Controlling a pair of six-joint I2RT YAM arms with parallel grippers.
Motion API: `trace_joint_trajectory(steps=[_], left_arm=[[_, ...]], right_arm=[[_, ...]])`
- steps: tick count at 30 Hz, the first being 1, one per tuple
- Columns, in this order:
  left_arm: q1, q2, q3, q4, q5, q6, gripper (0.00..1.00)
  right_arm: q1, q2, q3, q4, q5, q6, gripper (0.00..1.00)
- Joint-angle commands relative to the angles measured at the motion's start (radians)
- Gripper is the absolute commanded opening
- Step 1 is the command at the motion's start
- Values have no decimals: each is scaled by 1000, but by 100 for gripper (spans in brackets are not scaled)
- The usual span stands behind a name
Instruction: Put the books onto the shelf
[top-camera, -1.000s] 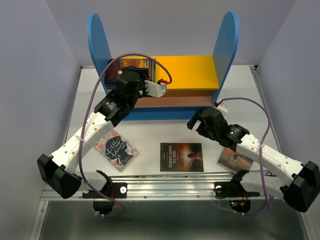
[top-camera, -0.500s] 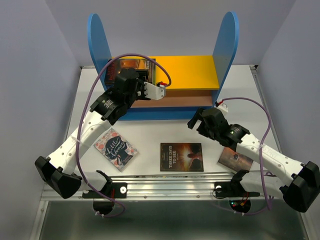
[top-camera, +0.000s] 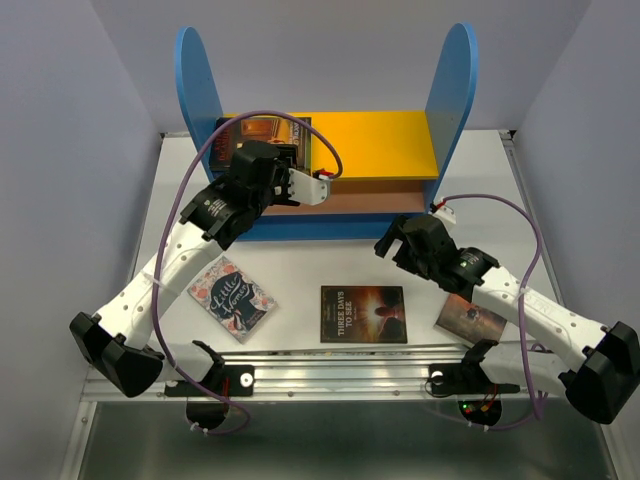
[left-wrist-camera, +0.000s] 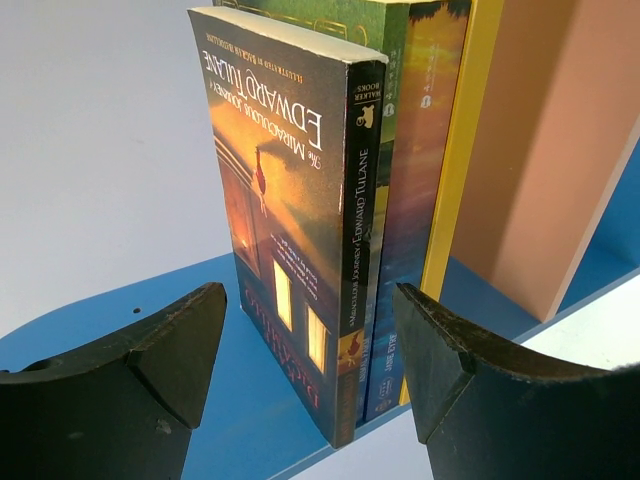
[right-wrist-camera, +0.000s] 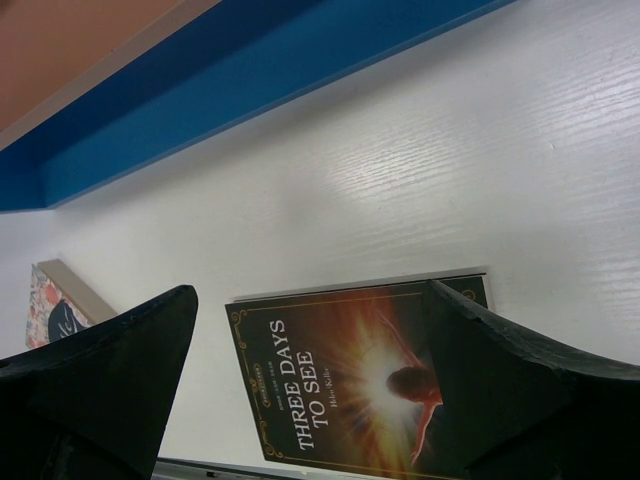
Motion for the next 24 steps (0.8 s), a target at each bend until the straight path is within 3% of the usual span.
trace_joint_trajectory(steps=[1,10,11,20,24], left_arm=[[6,-27,53,-4,6,3,79],[6,-56,53,-28,35,-46,81],[8,-59,61,-39,50,-55,99],[5,-118,150,-76,239,-196,99],[3,-134,150,71,249,-347,99]], right_arm=[[-8,-5,46,8,14,2,100],[-8,-5,44,11,17,-1,100],[-8,-6,44,13,16,-1,100],[-8,-40,30,19,2,-5,100],[-8,-52,21,31,-17,-12,100]])
